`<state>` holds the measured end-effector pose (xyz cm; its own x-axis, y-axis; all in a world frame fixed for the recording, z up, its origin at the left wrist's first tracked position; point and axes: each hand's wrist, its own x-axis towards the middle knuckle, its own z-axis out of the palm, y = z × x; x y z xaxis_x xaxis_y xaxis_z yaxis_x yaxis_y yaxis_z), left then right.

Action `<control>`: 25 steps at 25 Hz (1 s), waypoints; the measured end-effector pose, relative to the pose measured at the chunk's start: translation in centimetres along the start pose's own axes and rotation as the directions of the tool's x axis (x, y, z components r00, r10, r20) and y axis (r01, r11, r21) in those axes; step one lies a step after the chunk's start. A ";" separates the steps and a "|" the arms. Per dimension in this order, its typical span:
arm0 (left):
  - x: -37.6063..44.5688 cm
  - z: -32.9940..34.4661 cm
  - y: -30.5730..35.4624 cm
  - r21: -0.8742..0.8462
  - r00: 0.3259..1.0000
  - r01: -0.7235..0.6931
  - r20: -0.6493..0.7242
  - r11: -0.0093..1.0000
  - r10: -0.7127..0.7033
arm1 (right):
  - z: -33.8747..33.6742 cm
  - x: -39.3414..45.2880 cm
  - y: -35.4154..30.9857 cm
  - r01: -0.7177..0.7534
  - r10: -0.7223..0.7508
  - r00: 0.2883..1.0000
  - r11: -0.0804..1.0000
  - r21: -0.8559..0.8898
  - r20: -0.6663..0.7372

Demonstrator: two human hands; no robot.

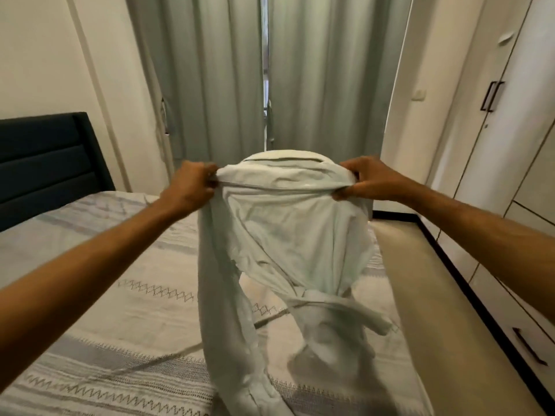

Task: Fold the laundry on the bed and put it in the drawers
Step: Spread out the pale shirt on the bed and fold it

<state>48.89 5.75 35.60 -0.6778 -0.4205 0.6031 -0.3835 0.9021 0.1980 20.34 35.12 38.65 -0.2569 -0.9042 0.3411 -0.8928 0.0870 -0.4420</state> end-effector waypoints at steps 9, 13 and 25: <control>-5.4 4.6 8.1 -0.532 0.974 0.226 0.147 0.816 -0.174 | -4.4 -7.7 1.6 -0.480 0.537 0.791 0.842 -0.247 0.294; -8.7 3.2 6.9 -0.334 0.920 0.050 0.382 0.941 0.087 | -4.9 -14.1 3.0 -0.531 0.515 0.682 0.837 -0.132 0.520; -6.3 8.1 5.4 -0.543 0.833 0.442 0.543 0.714 -0.103 | -1.6 -14.1 8.0 -0.787 0.496 0.617 0.396 0.473 0.611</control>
<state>46.05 12.51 26.61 -0.8658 -0.4964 0.0626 -0.2329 0.5107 0.8276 16.20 49.29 31.62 -0.3757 -0.7701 -0.5155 0.0236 0.5482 -0.8360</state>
